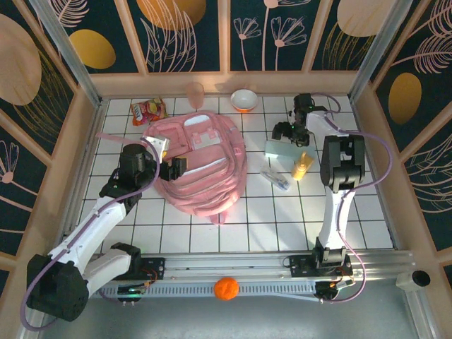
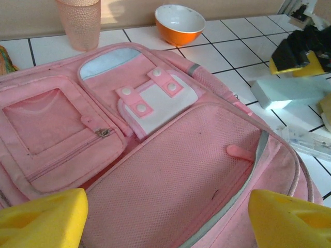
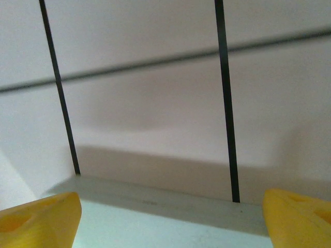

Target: Pack the student bag

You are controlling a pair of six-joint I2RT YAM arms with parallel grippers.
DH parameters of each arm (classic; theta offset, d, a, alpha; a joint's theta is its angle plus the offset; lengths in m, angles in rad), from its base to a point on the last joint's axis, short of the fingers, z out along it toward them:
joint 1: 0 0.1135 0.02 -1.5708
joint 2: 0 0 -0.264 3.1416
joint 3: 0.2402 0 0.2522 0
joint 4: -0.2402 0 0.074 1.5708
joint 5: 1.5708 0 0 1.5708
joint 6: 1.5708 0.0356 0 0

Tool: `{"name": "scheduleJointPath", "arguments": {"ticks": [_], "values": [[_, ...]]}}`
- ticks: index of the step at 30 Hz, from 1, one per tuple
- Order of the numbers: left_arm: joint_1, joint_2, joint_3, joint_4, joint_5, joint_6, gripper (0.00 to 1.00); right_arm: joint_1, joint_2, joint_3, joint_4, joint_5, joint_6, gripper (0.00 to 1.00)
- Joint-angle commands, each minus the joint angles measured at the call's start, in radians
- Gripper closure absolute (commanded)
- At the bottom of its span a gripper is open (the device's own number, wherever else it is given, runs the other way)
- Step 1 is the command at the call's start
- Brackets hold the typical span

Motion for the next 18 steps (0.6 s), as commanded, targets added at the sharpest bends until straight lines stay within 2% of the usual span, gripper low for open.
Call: {"name": "scheduleJointPath", "arguments": {"ticks": [1,5,6,9,14,18], "values": [[0.001,0.001,0.003,0.031,0.012,-0.007,0.19,0.013,-0.079,-0.056,-0.099,-0.02,-0.007,0.09],[0.001,-0.005,0.002,0.028,0.011,-0.003,0.19,0.043,-0.17,-0.073,-0.085,0.062,-0.122,0.06],[0.001,-0.006,0.002,0.026,0.011,0.0,0.19,0.056,-0.196,-0.087,-0.064,0.081,-0.182,0.01],[0.001,-0.006,0.003,0.017,0.009,0.008,0.19,0.098,-0.284,-0.159,0.031,0.148,-0.395,0.01],[0.001,-0.017,-0.003,0.002,0.003,0.015,0.19,0.1,-0.363,-0.261,0.169,0.133,-0.618,0.01],[0.001,-0.035,-0.012,-0.005,-0.005,0.018,0.19,0.1,-0.311,-0.248,0.133,0.128,-0.697,0.01]]}}
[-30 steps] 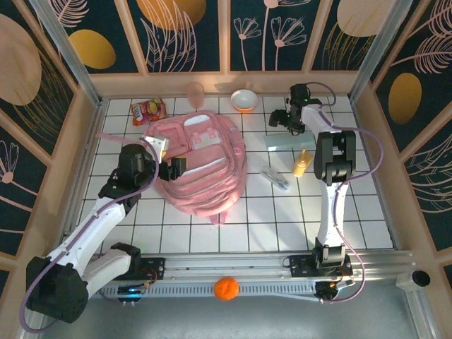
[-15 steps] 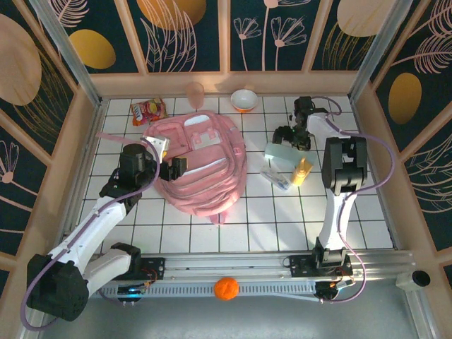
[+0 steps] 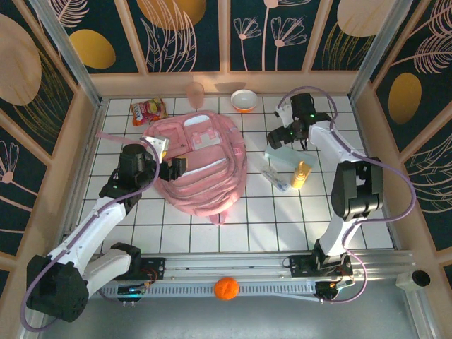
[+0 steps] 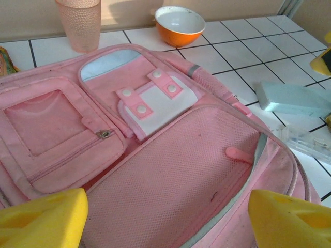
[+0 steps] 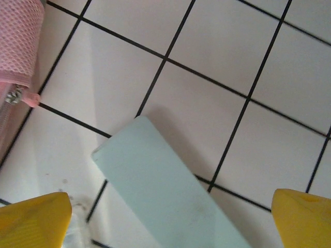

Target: Pack the student bag

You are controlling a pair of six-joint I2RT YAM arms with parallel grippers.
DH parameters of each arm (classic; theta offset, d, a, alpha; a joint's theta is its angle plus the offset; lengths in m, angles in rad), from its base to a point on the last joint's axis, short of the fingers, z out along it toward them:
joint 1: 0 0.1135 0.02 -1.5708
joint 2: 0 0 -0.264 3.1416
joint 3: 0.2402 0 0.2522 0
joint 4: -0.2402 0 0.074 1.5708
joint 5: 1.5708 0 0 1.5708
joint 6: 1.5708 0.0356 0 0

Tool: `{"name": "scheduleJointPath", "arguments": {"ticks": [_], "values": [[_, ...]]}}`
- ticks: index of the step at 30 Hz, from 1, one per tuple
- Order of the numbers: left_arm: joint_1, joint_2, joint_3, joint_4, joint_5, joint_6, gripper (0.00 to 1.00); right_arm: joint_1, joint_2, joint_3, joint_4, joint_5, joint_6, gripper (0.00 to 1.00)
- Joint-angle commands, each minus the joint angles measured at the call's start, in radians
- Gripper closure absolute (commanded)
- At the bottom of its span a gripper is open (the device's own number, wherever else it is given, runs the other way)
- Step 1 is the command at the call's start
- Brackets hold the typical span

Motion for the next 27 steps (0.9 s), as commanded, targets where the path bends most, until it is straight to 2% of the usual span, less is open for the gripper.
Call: {"name": "scheduleJointPath", "arguments": {"ticks": [1,13,27], "values": [[0.001,-0.028,-0.014,-0.003,-0.005,0.014,0.19,-0.004,0.069,0.004,-0.016,0.02,-0.145,0.01],[0.001,-0.021,-0.019,0.004,0.001,0.009,0.19,-0.033,0.239,0.063,-0.058,0.055,-0.175,0.01],[0.0,-0.009,-0.013,0.009,0.004,0.001,0.19,-0.044,0.378,0.171,-0.19,-0.023,-0.165,0.03]]}}
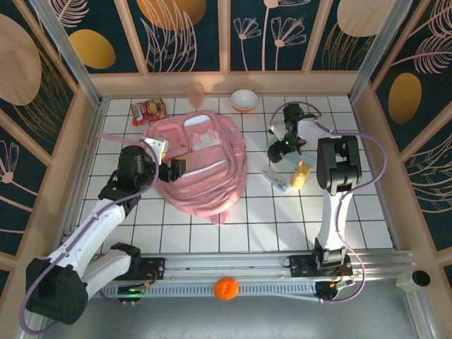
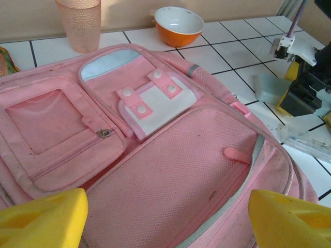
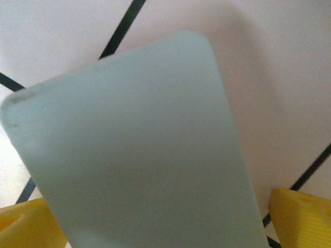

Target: Pack the student bag

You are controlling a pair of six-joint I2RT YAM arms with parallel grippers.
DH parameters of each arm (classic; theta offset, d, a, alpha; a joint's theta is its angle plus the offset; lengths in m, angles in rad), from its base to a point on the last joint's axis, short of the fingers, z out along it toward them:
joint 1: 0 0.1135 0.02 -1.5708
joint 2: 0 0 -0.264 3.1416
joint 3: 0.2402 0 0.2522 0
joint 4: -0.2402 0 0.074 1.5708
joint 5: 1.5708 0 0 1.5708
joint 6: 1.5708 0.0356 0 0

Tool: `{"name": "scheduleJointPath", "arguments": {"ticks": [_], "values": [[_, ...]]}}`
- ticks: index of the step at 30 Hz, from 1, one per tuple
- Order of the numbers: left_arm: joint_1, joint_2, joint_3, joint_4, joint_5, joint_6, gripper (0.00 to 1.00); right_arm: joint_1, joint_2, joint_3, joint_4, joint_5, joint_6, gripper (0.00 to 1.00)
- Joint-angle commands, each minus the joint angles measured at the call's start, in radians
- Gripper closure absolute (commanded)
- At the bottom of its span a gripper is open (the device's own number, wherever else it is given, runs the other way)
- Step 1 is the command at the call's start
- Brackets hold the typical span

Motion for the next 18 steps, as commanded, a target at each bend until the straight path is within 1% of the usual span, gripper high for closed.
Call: {"name": "scheduleJointPath", "arguments": {"ticks": [1,3,8,9,11,13,15,17,18], "values": [[0.001,0.007,0.001,0.01,0.005,-0.002,0.19,-0.013,0.039,0.036,-0.082,-0.02,-0.011,0.03],[0.001,0.009,0.002,0.012,0.007,-0.006,0.19,-0.017,0.043,0.043,-0.087,-0.038,-0.011,0.04],[0.001,0.013,0.004,0.02,0.013,-0.012,0.2,-0.03,0.05,0.047,-0.084,-0.035,0.002,0.1],[0.0,0.013,0.007,0.021,0.013,-0.012,0.2,-0.032,0.049,0.051,-0.088,-0.045,0.002,0.12],[0.001,0.01,0.01,0.033,0.02,-0.004,0.2,-0.035,0.037,0.06,-0.088,-0.068,0.006,0.19],[0.001,0.009,0.013,0.04,0.026,0.022,0.21,-0.036,0.015,0.063,-0.08,-0.087,0.011,0.29],[0.001,0.01,0.016,0.04,0.033,0.071,0.22,-0.037,-0.012,0.064,-0.069,-0.094,0.015,0.35],[0.001,0.012,0.018,0.034,0.06,0.134,0.23,-0.037,-0.05,0.059,-0.049,-0.092,0.025,0.38],[0.001,0.013,0.019,0.029,0.083,0.174,0.25,-0.037,-0.074,0.058,-0.038,-0.091,0.03,0.39]]}}
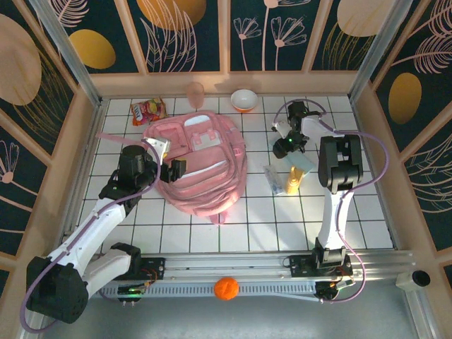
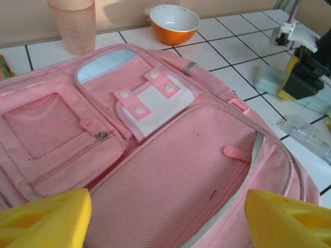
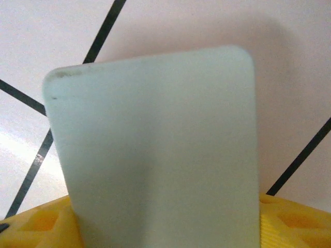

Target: Pack the student bag

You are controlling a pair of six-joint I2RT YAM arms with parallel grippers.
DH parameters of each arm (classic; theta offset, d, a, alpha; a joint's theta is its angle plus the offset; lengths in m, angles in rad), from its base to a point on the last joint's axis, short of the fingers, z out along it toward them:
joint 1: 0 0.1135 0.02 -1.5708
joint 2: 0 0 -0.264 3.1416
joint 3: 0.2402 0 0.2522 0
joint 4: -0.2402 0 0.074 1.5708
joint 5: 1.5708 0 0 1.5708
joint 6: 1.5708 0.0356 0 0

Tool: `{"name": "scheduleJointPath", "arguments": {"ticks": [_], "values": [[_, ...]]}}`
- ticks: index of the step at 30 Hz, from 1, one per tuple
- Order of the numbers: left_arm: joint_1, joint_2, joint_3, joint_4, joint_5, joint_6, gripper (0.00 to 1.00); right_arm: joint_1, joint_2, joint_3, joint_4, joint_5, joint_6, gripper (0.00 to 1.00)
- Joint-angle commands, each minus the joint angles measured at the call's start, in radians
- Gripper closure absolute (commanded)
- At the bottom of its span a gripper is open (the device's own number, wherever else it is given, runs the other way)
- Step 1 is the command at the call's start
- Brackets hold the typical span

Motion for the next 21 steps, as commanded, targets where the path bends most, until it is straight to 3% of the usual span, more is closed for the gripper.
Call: {"name": "scheduleJointPath", "arguments": {"ticks": [1,5,8,13,21], "values": [[0.0,0.005,0.023,0.015,0.082,0.148,0.27,-0.004,-0.112,0.019,0.014,-0.027,0.024,0.4],[-0.015,-0.006,0.031,0.021,0.144,0.26,0.26,-0.005,-0.225,0.01,0.082,-0.015,0.078,0.42],[-0.062,-0.001,0.019,0.023,0.125,0.369,0.2,-0.006,-0.34,-0.026,0.169,-0.017,0.115,0.44],[-0.201,0.117,0.038,-0.038,-0.032,0.515,0.19,-0.003,-0.559,-0.147,0.348,-0.081,0.199,0.47],[-0.28,0.274,0.039,0.076,-0.28,0.48,0.11,0.018,-0.833,-0.404,0.598,-0.239,0.339,0.48]]}}
